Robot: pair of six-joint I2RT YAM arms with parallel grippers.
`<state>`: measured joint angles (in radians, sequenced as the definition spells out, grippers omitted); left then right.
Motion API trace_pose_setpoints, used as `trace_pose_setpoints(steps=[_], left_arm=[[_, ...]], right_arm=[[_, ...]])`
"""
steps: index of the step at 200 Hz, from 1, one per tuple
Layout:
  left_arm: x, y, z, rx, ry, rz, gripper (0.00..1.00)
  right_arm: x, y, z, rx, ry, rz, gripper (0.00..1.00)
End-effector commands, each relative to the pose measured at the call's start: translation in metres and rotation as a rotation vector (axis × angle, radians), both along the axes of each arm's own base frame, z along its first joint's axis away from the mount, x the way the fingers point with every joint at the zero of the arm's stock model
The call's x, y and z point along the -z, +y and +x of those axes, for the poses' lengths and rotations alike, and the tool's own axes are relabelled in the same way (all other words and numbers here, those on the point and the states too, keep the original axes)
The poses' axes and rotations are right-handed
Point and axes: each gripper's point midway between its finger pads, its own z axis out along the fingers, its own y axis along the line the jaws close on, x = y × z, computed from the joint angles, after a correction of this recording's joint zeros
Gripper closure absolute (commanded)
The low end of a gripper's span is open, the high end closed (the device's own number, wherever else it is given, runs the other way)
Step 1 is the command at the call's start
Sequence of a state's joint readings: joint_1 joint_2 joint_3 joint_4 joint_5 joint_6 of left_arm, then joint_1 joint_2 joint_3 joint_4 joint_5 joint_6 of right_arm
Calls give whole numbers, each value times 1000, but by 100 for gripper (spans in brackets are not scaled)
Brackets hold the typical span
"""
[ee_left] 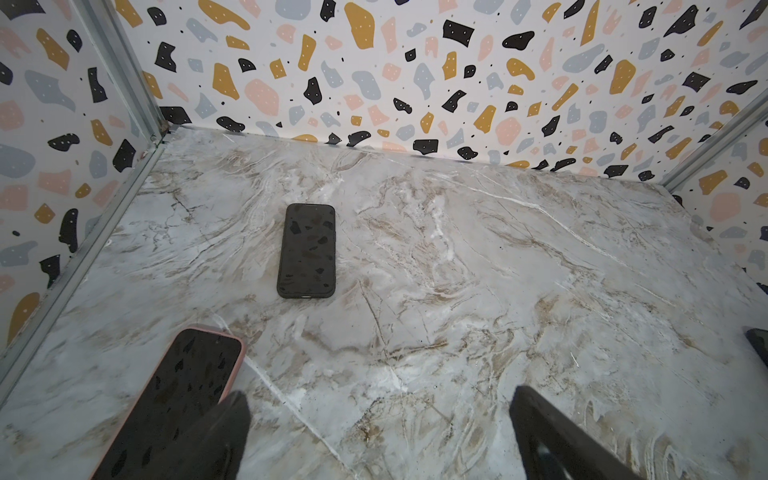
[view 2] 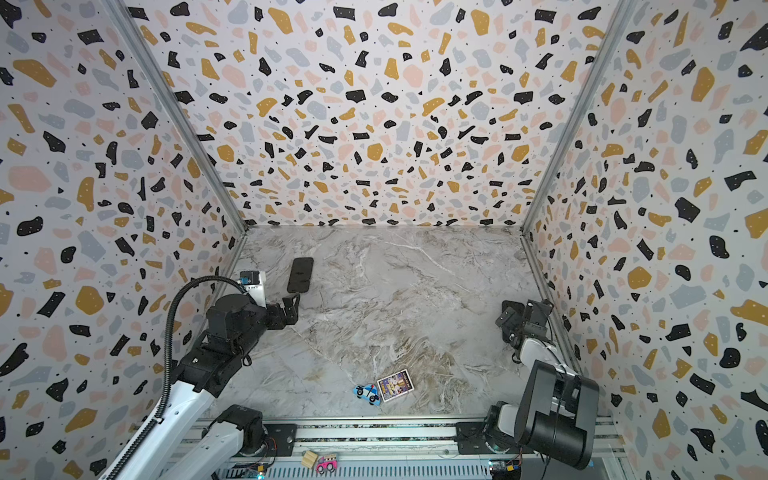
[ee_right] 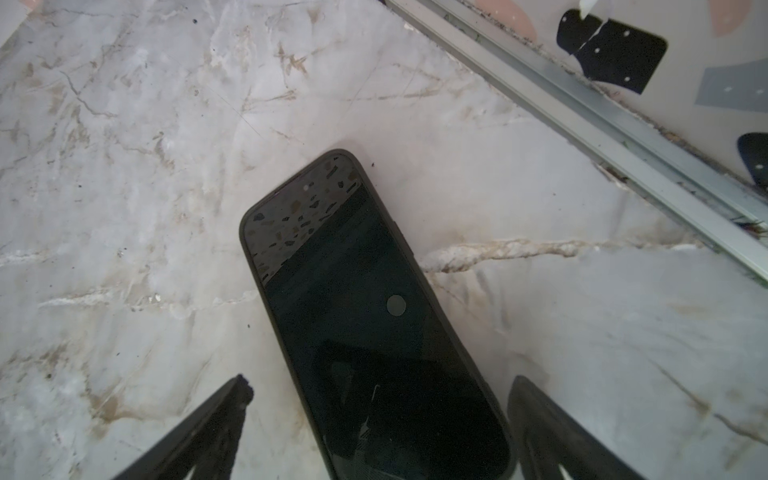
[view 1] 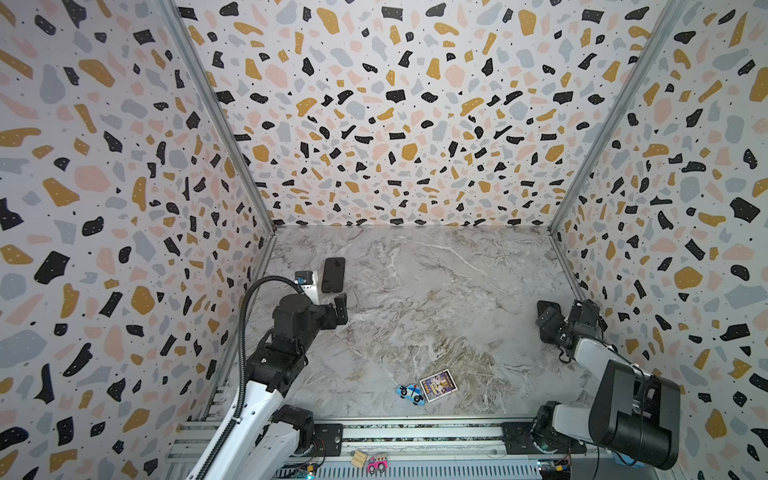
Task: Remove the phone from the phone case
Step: 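Move the right gripper over the black cased phone and lower toward it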
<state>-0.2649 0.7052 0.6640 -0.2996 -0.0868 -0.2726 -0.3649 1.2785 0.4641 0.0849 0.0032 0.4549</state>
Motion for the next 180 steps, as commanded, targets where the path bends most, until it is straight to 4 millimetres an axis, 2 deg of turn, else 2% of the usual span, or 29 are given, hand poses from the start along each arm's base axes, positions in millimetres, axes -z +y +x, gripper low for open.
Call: trace_pose_setpoints(steps=[1,87,180], left_arm=[[-2,-1,-1,9,-18,9,0],[-2,0,-3,11,-24,10,0],[-2,-1,-4,15,-26,5,1]], right_arm=[[-2,-3,3,2,-11,-11,1],[6,1,2,-13,8,15,1],[9,24,10,-111,64,-8,1]])
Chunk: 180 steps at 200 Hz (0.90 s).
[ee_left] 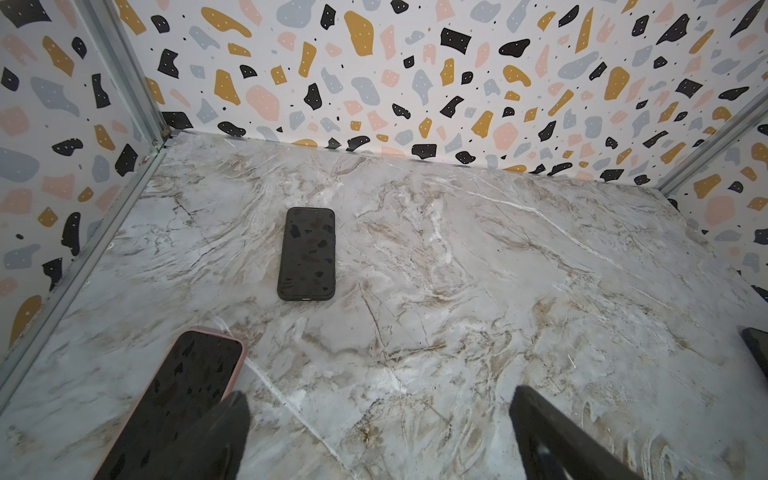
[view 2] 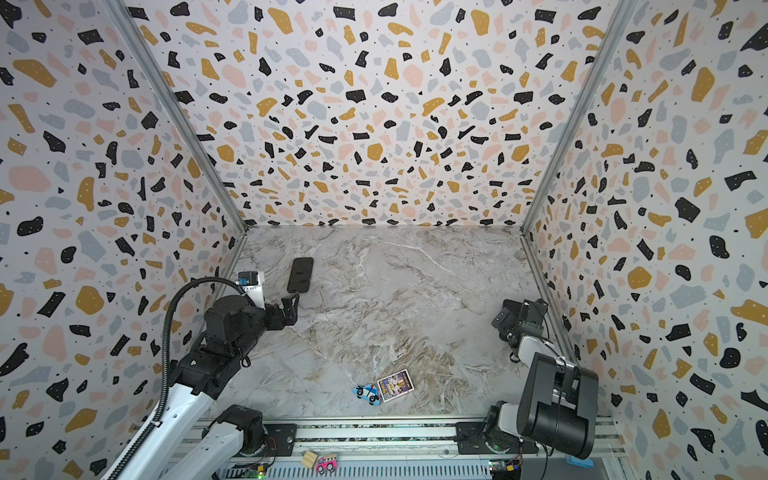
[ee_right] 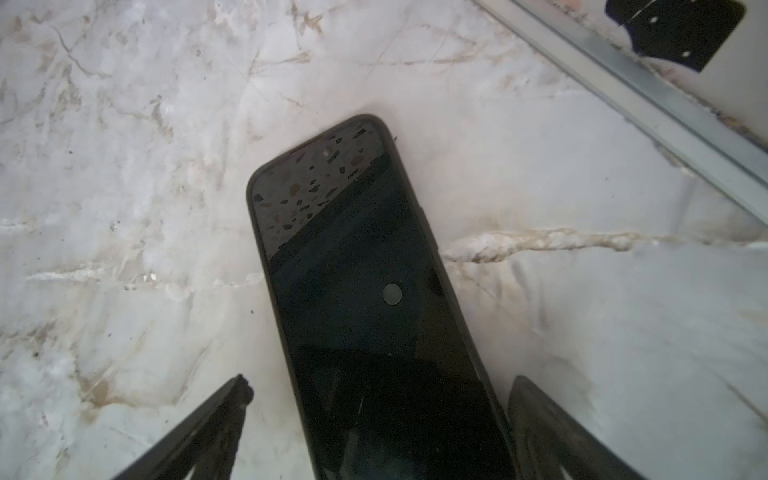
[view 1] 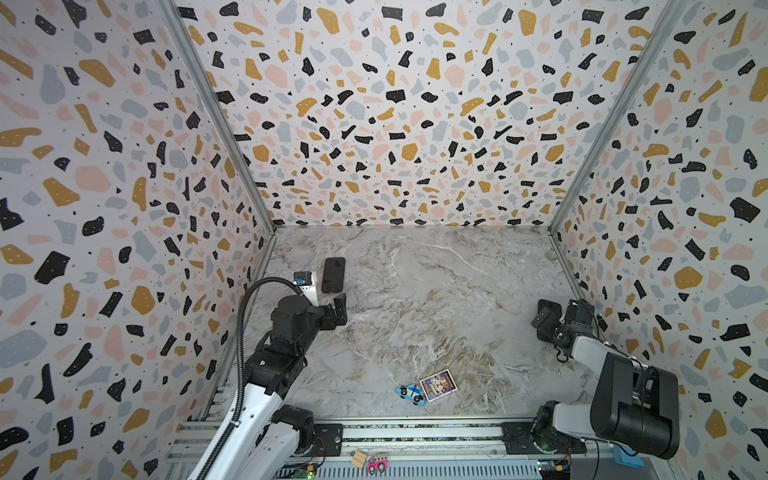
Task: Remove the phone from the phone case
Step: 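Move the right gripper over the black cased phone and lower toward it, then close the right gripper on the near end of the black cased phone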
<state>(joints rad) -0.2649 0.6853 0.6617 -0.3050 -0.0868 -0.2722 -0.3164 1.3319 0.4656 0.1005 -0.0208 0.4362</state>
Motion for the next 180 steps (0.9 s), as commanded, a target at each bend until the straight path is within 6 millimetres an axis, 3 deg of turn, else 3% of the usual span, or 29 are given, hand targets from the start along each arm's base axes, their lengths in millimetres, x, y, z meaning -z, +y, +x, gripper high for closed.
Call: trace_pose_setpoints(steps=[1,68,180], left_arm=[[1,-2,-2,14,-13,8,1],[0,-5,-3,33,-16,1,0],[0,-9,-6,59,-20,-11,0]], right_arm=[[-4,5,4,-33,33,-28,1],[-3,16,9,-79,100,-82,1],[4,2,16,-53,193,-143,1]])
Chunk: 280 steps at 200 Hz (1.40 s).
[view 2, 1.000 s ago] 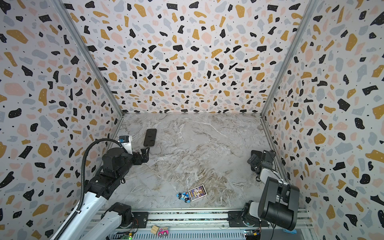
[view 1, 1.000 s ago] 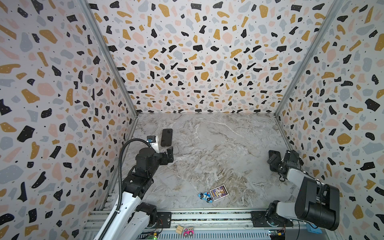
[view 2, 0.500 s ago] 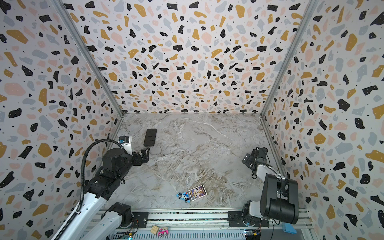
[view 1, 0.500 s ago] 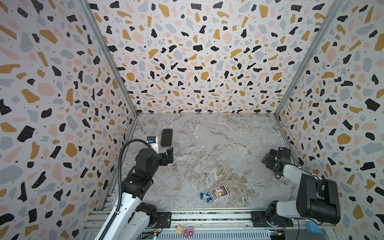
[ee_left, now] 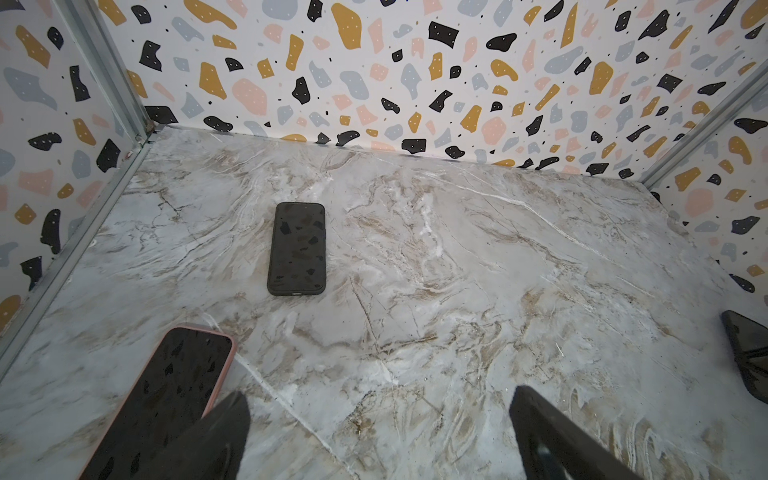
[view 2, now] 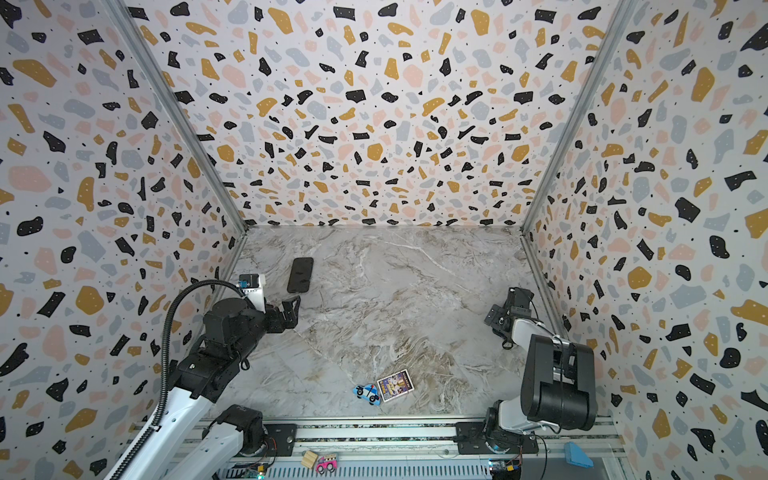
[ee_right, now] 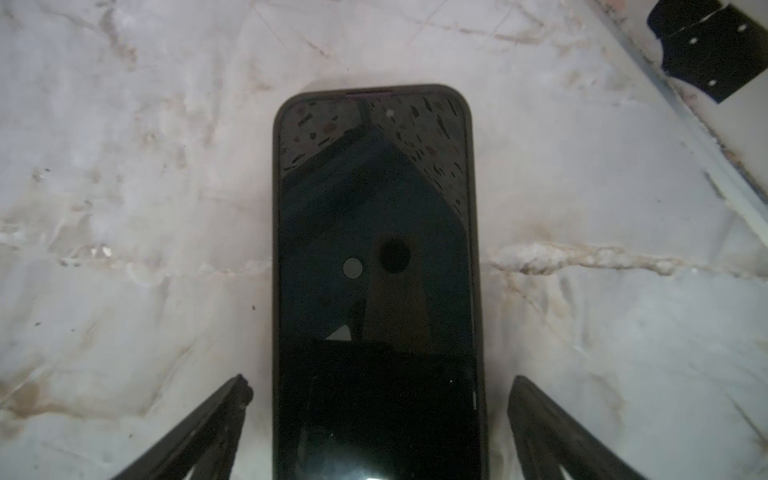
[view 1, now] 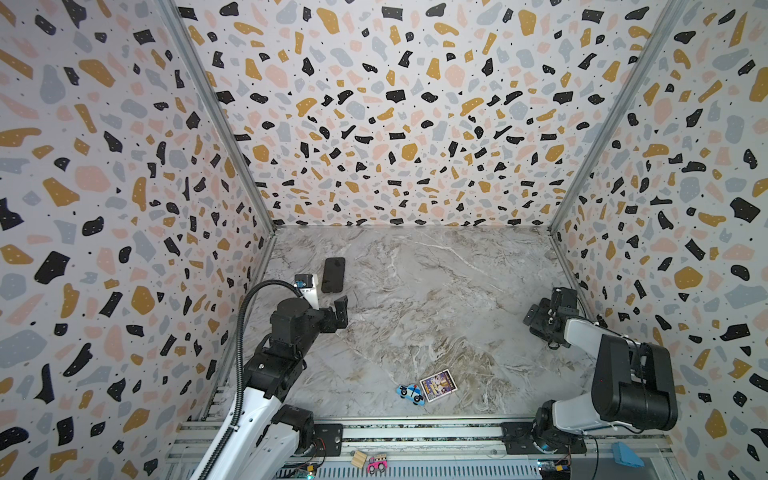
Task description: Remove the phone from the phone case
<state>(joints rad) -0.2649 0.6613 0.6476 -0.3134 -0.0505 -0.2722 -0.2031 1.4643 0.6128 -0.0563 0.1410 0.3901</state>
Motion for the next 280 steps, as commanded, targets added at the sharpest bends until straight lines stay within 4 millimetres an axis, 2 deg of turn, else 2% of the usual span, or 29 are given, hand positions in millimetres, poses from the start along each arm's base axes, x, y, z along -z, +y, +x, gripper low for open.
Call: trace_pose_setpoints(steps=[1,111,164,236,280], left_arm=[[-2,-4,0,25,-23,2,1],[1,-3,0,23,-15,7,0],[2,-3,1,21,-8,9,1],[3,-3,1,22,-7,10,0],[3,-4,1,23,-5,11,0]], right_arm=[[-5,-4,6,1,15,-30,1],[-7,-16,28,18,37,-32,1],[-2,-28,29,41,65,-25,0],[-1,-32,28,52,64,-12,11],[1,-29,29,41,64,1,21]])
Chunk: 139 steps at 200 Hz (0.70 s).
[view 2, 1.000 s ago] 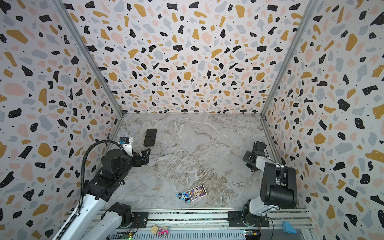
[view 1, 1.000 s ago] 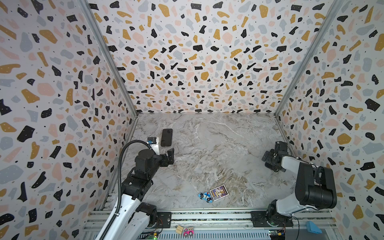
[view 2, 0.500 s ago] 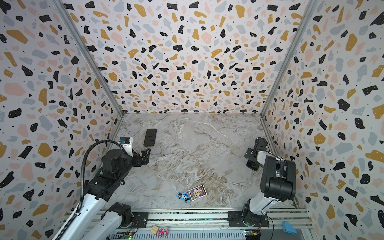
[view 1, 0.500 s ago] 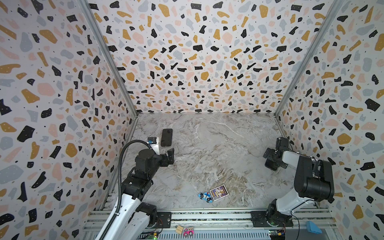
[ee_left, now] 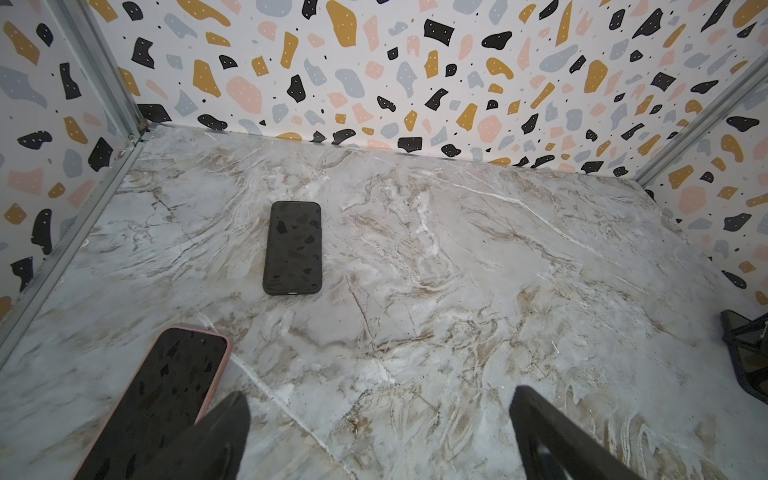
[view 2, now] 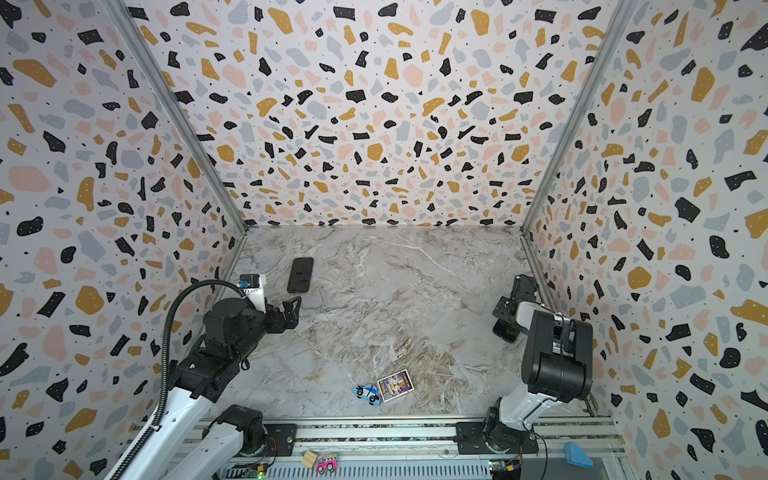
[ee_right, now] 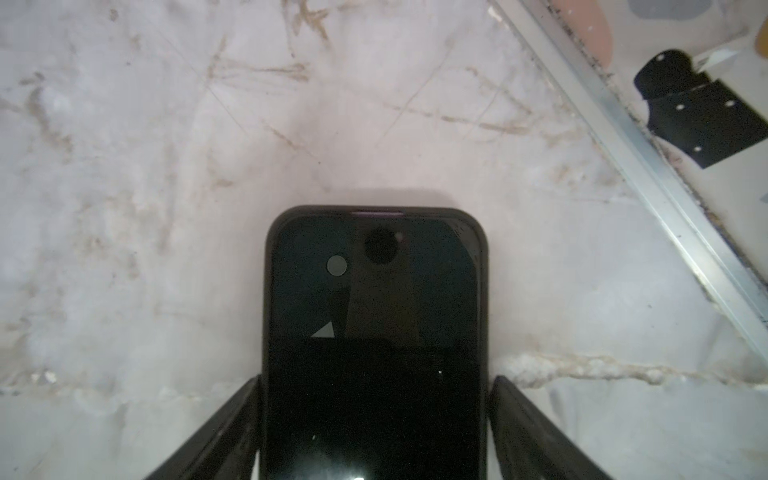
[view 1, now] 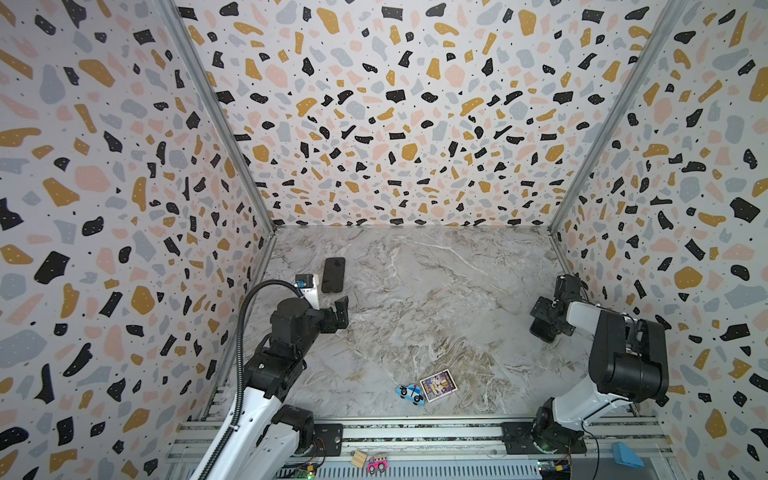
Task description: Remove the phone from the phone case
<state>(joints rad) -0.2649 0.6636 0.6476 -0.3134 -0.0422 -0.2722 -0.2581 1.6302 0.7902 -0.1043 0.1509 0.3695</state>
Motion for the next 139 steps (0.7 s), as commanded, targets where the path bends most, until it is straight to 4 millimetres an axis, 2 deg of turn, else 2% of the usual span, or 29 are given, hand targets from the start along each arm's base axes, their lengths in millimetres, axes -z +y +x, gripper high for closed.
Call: trace_pose_setpoints(steps=[1,39,69,108,139], left_arm=[[3,-2,1,15,-8,13,1],[4,-2,1,14,-5,14,0],[5,-2,1,15,-4,15,0],[5,-3,2,20,-3,9,0],[5,-6,3,31,-1,0,0]], right_arm=[[0,-1,-1,0,20,10,22],[-9,6,5,-25,-20,17,31],[-22,23,14,-79,-80,33,38],[-44,54,28,-184,-152,44,45],[-65,95,40,-343,-222,80,50]])
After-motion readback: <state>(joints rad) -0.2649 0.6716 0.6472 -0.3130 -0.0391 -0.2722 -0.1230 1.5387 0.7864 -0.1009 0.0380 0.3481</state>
